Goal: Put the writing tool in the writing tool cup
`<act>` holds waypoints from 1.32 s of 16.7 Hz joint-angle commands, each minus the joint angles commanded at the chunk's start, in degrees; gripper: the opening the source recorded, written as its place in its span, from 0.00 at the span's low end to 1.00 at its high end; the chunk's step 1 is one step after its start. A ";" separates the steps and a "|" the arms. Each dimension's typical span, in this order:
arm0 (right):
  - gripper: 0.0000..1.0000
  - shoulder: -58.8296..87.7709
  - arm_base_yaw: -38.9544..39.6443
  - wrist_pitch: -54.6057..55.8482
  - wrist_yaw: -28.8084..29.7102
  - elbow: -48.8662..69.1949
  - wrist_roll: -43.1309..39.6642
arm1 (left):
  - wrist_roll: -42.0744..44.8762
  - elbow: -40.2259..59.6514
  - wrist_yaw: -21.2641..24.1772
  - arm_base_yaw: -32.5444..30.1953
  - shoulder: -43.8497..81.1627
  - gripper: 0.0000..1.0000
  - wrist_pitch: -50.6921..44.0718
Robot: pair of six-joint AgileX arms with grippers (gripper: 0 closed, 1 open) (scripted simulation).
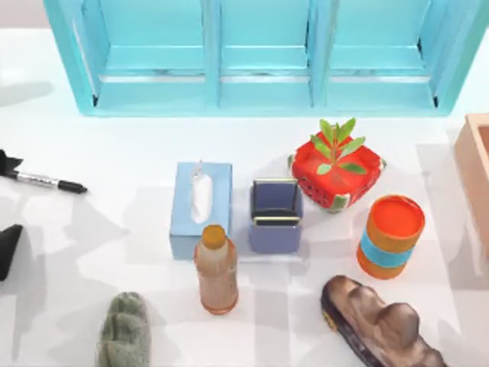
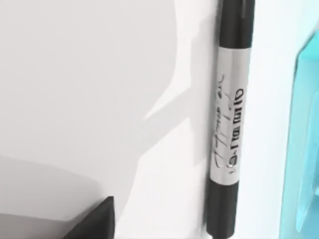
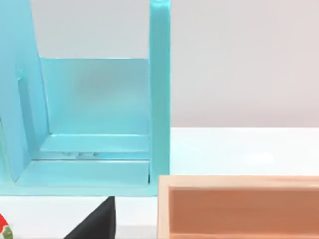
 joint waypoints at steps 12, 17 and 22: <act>1.00 0.00 0.00 0.00 0.00 0.00 0.00 | -4.61 14.40 -5.37 -7.19 24.15 1.00 11.42; 1.00 0.00 0.00 0.00 0.00 0.00 0.00 | -4.61 14.40 -5.37 -7.19 24.15 0.77 11.42; 1.00 0.00 0.00 0.00 0.00 0.00 0.00 | -4.61 14.40 -5.37 -7.19 24.15 0.40 11.42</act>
